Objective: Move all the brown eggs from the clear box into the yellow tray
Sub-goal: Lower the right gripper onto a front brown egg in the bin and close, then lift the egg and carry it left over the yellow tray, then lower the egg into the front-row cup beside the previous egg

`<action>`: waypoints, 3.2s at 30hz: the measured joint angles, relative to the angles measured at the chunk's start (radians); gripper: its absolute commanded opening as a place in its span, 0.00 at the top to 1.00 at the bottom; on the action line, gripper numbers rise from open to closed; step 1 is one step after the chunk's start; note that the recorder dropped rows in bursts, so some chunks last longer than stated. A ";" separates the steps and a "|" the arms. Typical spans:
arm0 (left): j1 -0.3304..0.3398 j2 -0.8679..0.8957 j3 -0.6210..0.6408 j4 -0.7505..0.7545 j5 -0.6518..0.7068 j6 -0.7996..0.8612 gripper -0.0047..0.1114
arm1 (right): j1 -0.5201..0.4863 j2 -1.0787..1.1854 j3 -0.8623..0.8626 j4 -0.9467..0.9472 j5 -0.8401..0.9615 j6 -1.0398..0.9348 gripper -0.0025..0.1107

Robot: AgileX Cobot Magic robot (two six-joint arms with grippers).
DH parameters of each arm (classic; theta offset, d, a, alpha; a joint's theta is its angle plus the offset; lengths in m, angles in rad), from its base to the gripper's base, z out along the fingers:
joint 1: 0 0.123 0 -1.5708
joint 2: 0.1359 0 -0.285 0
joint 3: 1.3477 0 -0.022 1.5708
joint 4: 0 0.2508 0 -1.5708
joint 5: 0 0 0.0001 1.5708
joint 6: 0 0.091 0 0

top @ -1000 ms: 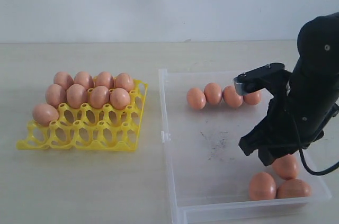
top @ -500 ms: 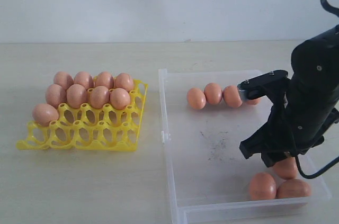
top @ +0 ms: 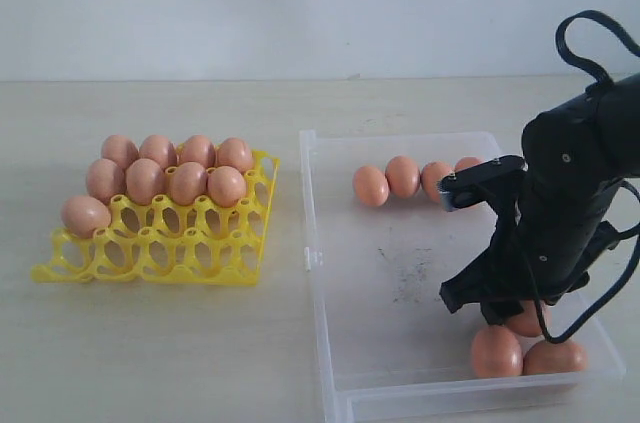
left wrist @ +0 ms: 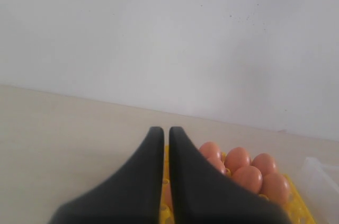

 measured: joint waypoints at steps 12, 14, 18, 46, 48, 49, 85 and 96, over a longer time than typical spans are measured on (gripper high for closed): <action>0.000 0.000 0.000 0.000 0.000 0.000 0.93 | 0.000 0.002 0.000 -0.004 -0.084 -0.103 0.98; 0.000 0.000 0.000 0.000 0.000 0.000 0.93 | 0.000 -0.002 0.000 -0.004 -0.143 -0.106 0.98; 0.000 0.000 0.000 0.000 0.000 0.000 0.93 | 0.000 -0.047 0.002 -0.004 -0.277 -0.106 0.98; 0.000 0.000 0.000 0.000 0.000 0.000 0.93 | 0.124 -0.011 0.129 -0.315 -1.786 0.056 0.98; 0.000 0.000 0.000 0.000 0.000 0.000 0.93 | 0.124 0.049 0.079 -0.367 -1.819 0.075 0.98; 0.000 0.000 0.000 0.000 0.000 0.000 0.93 | 0.124 0.084 0.045 -0.404 -1.828 0.089 0.98; 0.000 0.000 0.000 0.000 0.000 0.000 0.93 | 0.260 0.781 -0.830 -0.718 -1.726 0.434 0.98; 0.000 0.000 0.000 0.000 0.000 0.000 0.93 | 0.263 0.802 -0.854 -0.720 -1.690 0.457 0.98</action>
